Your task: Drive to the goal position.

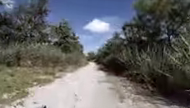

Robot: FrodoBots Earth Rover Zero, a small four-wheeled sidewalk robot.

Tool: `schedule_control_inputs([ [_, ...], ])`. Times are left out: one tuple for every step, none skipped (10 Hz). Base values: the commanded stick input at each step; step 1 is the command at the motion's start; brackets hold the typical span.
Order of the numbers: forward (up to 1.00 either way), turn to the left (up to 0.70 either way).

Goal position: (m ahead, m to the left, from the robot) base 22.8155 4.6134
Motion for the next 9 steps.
schedule_control_inputs([
  [0.85,0.00],
  [0.85,0.00],
  [0.85,0.00],
  [0.85,0.00],
  [0.85,0.00],
  [0.85,0.00],
  [0.85,0.00],
  [0.85,0.00],
  [0.85,0.00],
])
